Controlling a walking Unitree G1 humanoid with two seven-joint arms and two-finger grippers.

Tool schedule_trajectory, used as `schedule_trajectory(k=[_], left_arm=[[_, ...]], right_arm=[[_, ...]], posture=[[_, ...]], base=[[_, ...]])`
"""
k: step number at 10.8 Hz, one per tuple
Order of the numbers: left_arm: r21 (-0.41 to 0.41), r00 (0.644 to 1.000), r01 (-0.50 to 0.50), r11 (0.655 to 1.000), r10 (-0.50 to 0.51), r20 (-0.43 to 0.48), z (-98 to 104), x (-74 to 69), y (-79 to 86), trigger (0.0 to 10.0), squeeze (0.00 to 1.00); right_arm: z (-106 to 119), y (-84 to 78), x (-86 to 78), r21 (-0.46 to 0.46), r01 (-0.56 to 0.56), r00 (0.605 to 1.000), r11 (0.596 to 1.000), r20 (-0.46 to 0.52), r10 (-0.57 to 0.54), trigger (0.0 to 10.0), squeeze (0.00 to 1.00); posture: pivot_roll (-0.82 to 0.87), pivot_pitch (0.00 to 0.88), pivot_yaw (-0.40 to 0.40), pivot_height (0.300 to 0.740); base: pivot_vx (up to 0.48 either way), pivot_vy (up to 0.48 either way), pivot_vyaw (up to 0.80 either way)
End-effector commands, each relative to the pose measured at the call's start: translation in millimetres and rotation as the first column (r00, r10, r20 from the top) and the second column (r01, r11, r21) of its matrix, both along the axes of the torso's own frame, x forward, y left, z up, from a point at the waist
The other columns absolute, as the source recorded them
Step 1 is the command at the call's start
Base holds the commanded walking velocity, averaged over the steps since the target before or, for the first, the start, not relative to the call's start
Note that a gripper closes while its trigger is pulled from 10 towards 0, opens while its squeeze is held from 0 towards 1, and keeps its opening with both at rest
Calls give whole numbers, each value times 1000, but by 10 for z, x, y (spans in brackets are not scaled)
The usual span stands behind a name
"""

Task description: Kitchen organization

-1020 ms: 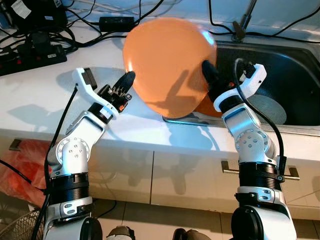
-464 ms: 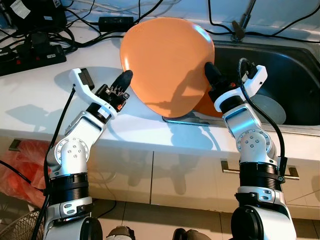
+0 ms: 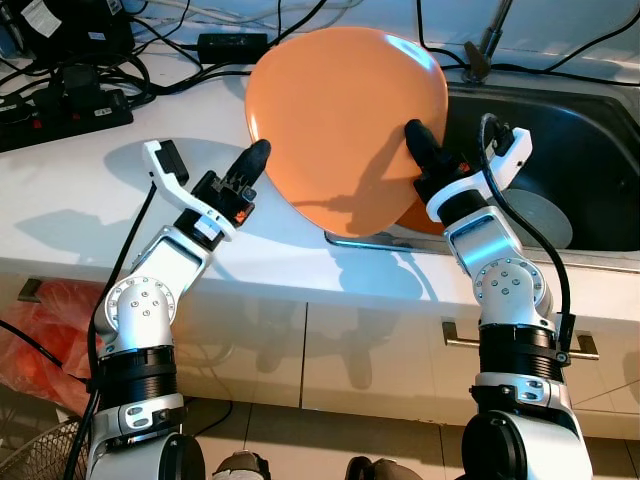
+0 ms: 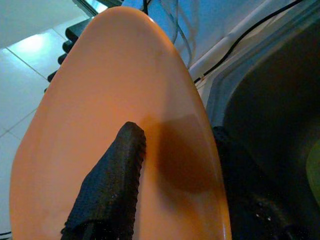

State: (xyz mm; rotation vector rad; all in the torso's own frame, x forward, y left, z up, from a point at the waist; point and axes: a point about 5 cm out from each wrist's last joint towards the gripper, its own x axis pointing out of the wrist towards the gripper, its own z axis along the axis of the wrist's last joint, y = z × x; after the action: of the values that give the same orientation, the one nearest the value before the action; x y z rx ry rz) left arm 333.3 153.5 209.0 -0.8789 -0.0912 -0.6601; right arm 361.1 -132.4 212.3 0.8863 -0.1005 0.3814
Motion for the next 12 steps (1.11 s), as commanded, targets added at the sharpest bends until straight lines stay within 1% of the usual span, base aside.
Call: schedule_trajectory(k=[1,3,4,5,6,7,8,11,12], left_arm=[[-30,997,60,998,-59,39,41,-23,-64,10000,0],[-19,1000,24,1000,-23,12,-4,11,0,10000,0],[-14,1000,2,1000,-2,-4,-22,39,28,10000,0],[-15,1000,0,1000,0,-6,-25,46,30,10000,0],[-17,1000,2,1000,-2,-6,-27,55,8,10000,0],[-25,1000,3,1000,-2,5,6,70,-14,10000,0],[-28,1000,5,1000,-5,12,26,69,-30,0,0],[-19,1000,10,1000,-10,11,7,49,-57,0,0],[-16,999,29,999,-29,25,22,30,-87,0,0]], right_arm=[[21,17,-17,6,-14,1000,1000,10,14,10000,0],[22,-16,-22,15,2,1000,1000,9,-2,10000,0],[7,-35,-23,18,12,1000,1000,3,-12,4157,0],[4,-40,-25,20,15,1000,1000,2,-15,1804,0],[11,-44,-32,26,16,1000,1000,5,-16,0,0],[16,-49,-34,35,16,1000,999,6,-16,0,0],[16,-53,-34,44,15,1000,999,4,-16,0,0],[20,-53,-34,58,12,1000,998,3,-12,0,0],[23,-48,-33,72,7,1000,997,1,-7,0,0]], posture=[[59,120,-15,740],[55,122,-10,740],[53,123,-7,740],[51,123,-6,740],[48,123,-5,740],[47,122,-5,740],[48,122,-6,740],[49,123,-9,740],[50,123,-9,740]], base=[[0,0,0],[0,0,0],[0,0,0],[0,0,0],[0,0,0],[0,0,0],[0,0,0],[0,0,0],[0,0,0]])
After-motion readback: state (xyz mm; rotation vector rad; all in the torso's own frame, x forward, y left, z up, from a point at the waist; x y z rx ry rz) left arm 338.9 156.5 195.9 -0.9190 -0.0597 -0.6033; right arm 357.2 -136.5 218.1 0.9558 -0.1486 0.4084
